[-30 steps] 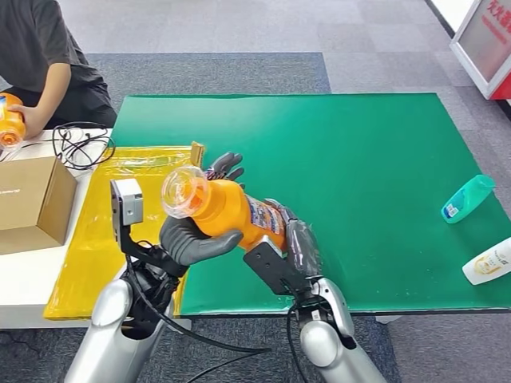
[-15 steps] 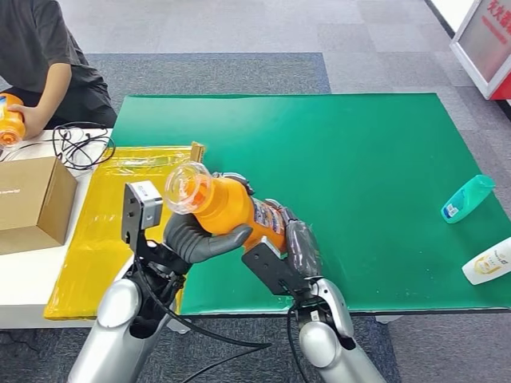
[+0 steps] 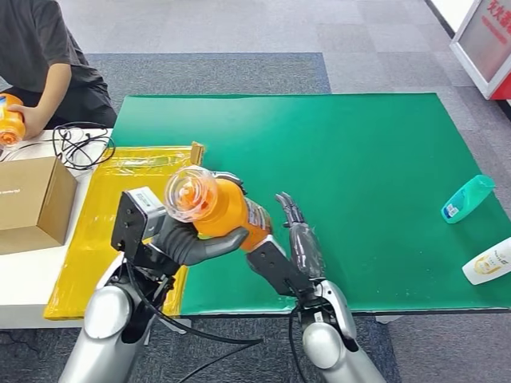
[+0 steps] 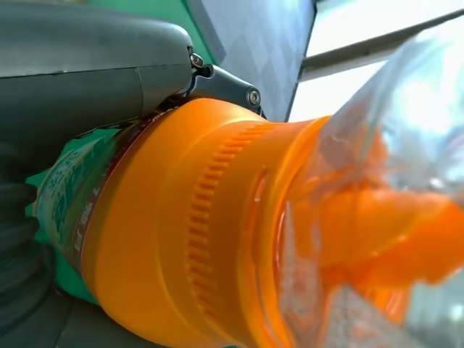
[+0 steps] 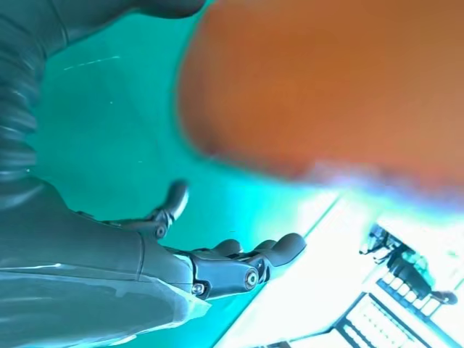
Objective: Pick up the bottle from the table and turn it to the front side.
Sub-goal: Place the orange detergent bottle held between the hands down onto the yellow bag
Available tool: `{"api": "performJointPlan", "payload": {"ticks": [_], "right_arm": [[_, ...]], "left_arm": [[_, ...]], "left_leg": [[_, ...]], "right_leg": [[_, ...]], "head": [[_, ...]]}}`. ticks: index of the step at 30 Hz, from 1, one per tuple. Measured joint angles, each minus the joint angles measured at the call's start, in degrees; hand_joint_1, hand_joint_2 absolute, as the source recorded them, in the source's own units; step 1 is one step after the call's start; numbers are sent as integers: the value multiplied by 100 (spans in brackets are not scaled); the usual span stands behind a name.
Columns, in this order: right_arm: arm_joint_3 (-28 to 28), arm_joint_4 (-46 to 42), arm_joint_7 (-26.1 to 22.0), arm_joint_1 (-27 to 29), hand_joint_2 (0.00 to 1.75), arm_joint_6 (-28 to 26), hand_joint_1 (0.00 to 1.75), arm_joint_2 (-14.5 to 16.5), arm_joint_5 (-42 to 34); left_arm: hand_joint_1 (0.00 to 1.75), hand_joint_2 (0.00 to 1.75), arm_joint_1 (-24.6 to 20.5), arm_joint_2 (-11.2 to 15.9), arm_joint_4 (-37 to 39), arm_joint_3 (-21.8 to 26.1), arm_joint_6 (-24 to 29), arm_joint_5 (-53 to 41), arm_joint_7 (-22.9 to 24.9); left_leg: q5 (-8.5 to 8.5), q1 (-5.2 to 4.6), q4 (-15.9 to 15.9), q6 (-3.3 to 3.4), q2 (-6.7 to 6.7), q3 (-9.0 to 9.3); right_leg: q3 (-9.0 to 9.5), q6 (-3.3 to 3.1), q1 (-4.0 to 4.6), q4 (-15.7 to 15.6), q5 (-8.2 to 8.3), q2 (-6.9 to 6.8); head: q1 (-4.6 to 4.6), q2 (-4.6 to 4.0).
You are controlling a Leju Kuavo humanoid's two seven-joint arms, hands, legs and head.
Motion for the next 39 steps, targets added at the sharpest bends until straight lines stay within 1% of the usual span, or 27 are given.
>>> {"api": "performJointPlan", "payload": {"ticks": [4, 6, 8, 10, 14, 18, 23, 26, 28, 31, 34, 39], "right_arm": [[-190, -104, -59, 107, 175, 69, 0, 0, -134], [-300, -143, -101, 157, 175, 106, 0, 0, -196], [-406, -166, -143, 201, 175, 145, 0, 1, -227], [-505, -173, -192, 234, 175, 169, 0, 2, -228], [-685, -172, -273, 283, 175, 205, 0, 3, -228], [-812, -159, -327, 293, 175, 246, 0, 15, -224], [-891, -99, -363, 287, 175, 260, 0, 42, -215], [-916, -58, -387, 286, 175, 275, 0, 54, -191], [-923, -33, -391, 284, 175, 291, 0, 68, -185], [-923, -17, -381, 285, 175, 344, 0, 90, -180], [-923, -13, -372, 283, 175, 364, 0, 119, -150], [-923, -9, -345, 285, 175, 366, 0, 152, -91]], "left_arm": [[175, 175, -56, 167, -309, 169, -154, -527, 316], [175, 175, -152, 317, -408, 252, -307, -754, 492], [175, 175, -286, 528, -448, 303, -498, -907, 672], [175, 175, -432, 816, -450, 313, -748, -976, 884], [175, 175, -698, 1546, -365, 296, -1161, -1058, 1243], [175, 175, -871, 2202, -92, 225, -1550, -1103, 1549], [175, 175, -904, 2922, 327, 56, -1792, -1121, 1739], [175, 175, -883, 3220, 577, -61, -1802, -1363, 1858], [175, 175, -881, 3296, 761, -152, -1761, -1798, 1907], [175, 175, -941, 3248, 1073, -269, -1688, -2614, 1915], [175, 175, -1129, 3009, 1464, -316, -1637, -3435, 1845], [175, 175, -1578, 2446, 2120, -324, -1453, -4393, 1628]], "left_leg": [[1, 0, 0, -2, 0, 1], [3, 1, 0, -5, 0, 1], [6, 1, 0, -8, 0, 1], [7, 1, 0, -9, 0, 2], [10, 2, 0, -14, 2, 3], [10, 5, 0, -15, 4, 3], [10, 5, 0, -16, 9, 2], [10, 5, 0, -16, 13, 2], [10, 5, 0, -16, 12, 2], [10, 3, 0, -16, 11, 2], [10, 2, 0, -16, 8, 2], [10, 2, 2, -16, 5, 2]], "right_leg": [[0, 0, 1, 0, 0, 0], [0, -1, 1, 1, 1, 0], [0, -1, 1, 2, 1, 0], [0, -3, 1, 3, 3, 1], [-4, -8, 4, 5, 5, 3], [-5, -9, 7, 9, 5, 7], [-8, -10, 8, 10, 5, 13], [-10, -10, 8, 10, 4, 16], [-10, -11, 8, 10, 4, 15], [-10, -11, 8, 9, 4, 15], [-8, -10, 6, 8, 5, 11], [-7, -10, 5, 8, 7, 10]], "head": [[-1, 0], [0, 0], [1, 0], [0, 0], [-1, 0], [-1, 0], [-1, 0], [-1, 0], [-1, 0], [-1, 0], [0, 0], [0, 0]]}}
